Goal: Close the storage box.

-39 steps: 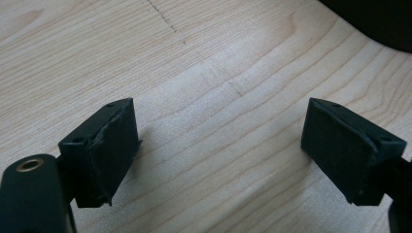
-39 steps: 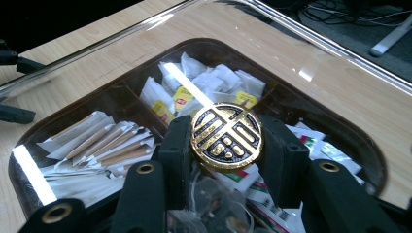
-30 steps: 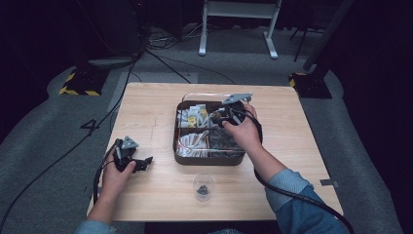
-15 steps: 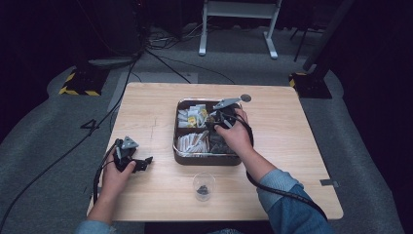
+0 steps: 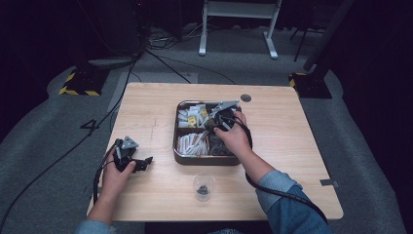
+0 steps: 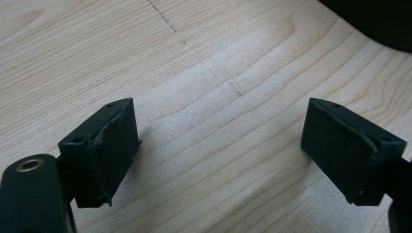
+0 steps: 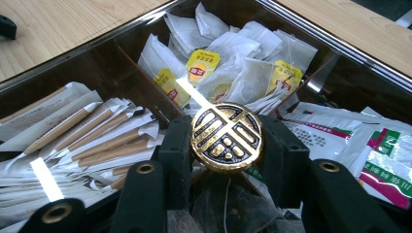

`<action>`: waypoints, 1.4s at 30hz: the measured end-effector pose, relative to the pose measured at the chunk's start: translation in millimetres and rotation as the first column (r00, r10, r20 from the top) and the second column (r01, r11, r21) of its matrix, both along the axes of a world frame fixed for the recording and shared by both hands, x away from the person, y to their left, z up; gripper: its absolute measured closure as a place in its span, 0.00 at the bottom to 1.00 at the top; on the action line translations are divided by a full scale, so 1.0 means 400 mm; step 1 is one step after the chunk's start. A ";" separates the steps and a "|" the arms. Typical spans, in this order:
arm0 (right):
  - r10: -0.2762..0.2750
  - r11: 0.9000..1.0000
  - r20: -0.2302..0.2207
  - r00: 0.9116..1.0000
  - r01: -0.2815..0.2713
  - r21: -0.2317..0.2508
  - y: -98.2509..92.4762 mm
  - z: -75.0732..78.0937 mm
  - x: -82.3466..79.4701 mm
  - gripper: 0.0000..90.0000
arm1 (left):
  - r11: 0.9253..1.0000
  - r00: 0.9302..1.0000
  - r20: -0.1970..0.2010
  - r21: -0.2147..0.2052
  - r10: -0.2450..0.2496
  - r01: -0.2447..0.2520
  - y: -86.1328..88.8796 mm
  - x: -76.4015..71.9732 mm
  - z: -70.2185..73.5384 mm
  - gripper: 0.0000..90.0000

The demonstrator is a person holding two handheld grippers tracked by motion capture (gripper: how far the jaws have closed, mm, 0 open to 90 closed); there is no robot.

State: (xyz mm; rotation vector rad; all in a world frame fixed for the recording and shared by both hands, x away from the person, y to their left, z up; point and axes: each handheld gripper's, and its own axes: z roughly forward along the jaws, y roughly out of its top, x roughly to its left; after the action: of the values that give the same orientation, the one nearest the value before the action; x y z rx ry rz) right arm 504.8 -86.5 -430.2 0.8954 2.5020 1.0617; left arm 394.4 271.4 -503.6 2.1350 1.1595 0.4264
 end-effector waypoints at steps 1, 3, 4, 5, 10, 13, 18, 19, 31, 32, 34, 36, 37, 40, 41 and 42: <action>-0.001 1.000 -0.001 1.000 0.001 0.001 0.000 -0.002 0.001 0.65 | 1.000 1.000 0.000 0.000 0.000 0.000 0.000 0.000 0.000 0.15; -0.003 1.000 -0.004 1.000 0.003 0.004 0.001 -0.004 0.002 0.65 | 1.000 1.000 0.000 0.000 0.000 0.000 0.000 0.000 0.000 0.15; -0.005 1.000 -0.004 1.000 0.005 0.009 0.002 -0.005 0.002 0.65 | 1.000 1.000 0.000 0.000 0.000 0.000 0.000 0.000 0.000 0.15; -0.003 1.000 -0.004 1.000 0.004 0.010 0.002 -0.006 0.003 0.65 | 1.000 1.000 0.000 0.000 0.000 0.000 0.000 0.000 0.000 0.15; 0.001 1.000 0.000 1.000 0.000 -0.006 0.005 -0.007 0.005 0.65 | 1.000 1.000 0.000 0.000 0.000 0.000 0.000 0.000 0.000 0.15; 0.003 1.000 0.006 1.000 -0.003 -0.001 0.003 -0.011 0.007 0.65 | 1.000 1.000 0.000 0.000 0.000 0.000 0.000 0.000 0.000 0.15; 0.008 1.000 0.014 1.000 -0.008 0.005 0.001 -0.015 0.003 0.65 | 1.000 1.000 0.000 0.000 0.000 0.000 0.000 0.000 0.000 0.15; 0.007 1.000 0.017 1.000 -0.007 0.004 0.001 -0.015 0.002 0.65 | 1.000 1.000 0.000 0.000 0.000 0.000 0.000 0.000 0.000 0.15; 0.005 0.999 0.022 1.000 -0.006 0.031 -0.005 -0.022 0.001 0.64 | 1.000 1.000 0.000 0.000 0.000 0.000 0.000 0.000 0.000 0.15; 0.006 0.999 0.020 1.000 -0.006 0.035 -0.006 -0.023 0.001 0.64 | 1.000 1.000 0.000 0.000 0.000 0.000 0.000 0.000 0.000 0.15; 0.004 0.999 0.014 1.000 -0.004 0.040 -0.006 -0.024 0.001 0.63 | 1.000 1.000 0.000 0.000 0.000 0.000 0.000 0.000 0.000 0.15; 0.006 0.998 0.008 1.000 -0.007 0.057 -0.007 -0.025 0.003 0.57 | 1.000 1.000 0.000 0.000 0.000 0.000 0.000 0.000 0.000 0.15; 0.005 0.998 0.004 1.000 -0.005 0.067 -0.008 -0.024 0.002 0.57 | 1.000 1.000 0.000 0.000 0.000 0.000 0.000 0.000 0.000 0.15; 0.002 0.997 0.010 1.000 -0.003 0.082 -0.013 -0.018 0.000 0.53 | 1.000 1.000 0.000 0.000 0.000 0.000 0.000 0.000 0.000 0.15; 0.004 0.996 0.010 1.000 -0.005 0.088 -0.016 -0.015 -0.001 0.52 | 1.000 1.000 0.001 0.001 0.000 0.000 0.000 0.000 0.000 0.15; 0.004 0.996 0.011 1.000 -0.005 0.091 -0.019 -0.011 -0.002 0.52 | 1.000 1.000 0.000 0.000 0.000 0.000 0.000 0.000 0.000 0.15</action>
State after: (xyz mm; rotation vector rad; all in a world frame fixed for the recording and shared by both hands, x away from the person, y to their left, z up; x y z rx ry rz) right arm 504.0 -93.9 -434.4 0.9067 2.4649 1.1880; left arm 394.4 271.5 -503.6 2.1351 1.1594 0.4267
